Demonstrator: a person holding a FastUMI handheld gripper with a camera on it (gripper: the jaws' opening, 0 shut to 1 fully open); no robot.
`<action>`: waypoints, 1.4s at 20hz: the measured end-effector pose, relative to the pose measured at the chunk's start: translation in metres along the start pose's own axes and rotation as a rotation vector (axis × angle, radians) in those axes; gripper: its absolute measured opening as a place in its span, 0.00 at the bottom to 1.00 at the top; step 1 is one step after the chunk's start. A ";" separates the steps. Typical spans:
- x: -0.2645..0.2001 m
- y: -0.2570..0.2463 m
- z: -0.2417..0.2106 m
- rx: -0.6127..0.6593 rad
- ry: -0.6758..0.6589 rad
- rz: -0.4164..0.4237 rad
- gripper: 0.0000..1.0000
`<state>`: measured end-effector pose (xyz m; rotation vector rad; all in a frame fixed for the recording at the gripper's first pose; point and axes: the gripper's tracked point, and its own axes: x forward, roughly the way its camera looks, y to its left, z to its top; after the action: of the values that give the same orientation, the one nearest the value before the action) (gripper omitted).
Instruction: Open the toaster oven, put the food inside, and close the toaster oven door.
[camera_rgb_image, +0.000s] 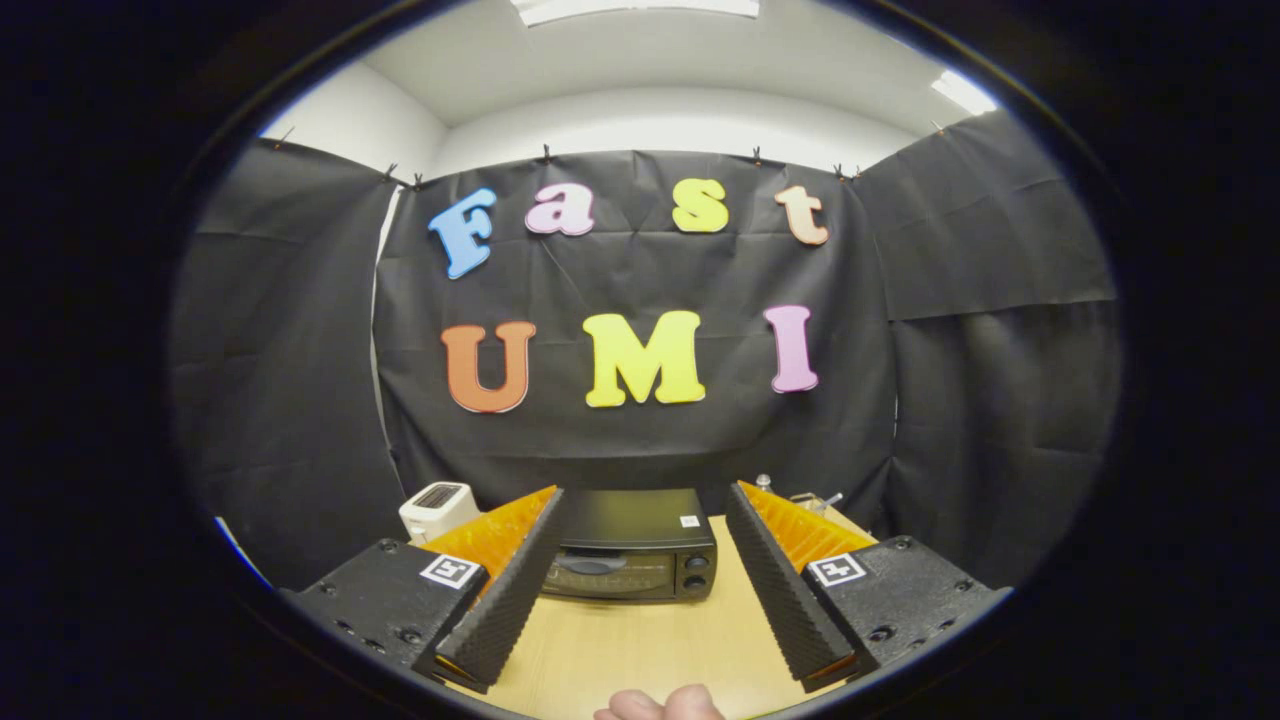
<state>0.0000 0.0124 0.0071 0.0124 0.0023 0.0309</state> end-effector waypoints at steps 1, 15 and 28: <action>0.000 -0.001 -0.001 0.002 0.001 -0.001 1.00; 0.012 -0.015 -0.011 0.027 0.037 -0.030 1.00; 0.078 0.010 -0.038 0.011 0.138 0.019 1.00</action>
<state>0.0777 0.0250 -0.0312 0.0216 0.1407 0.0504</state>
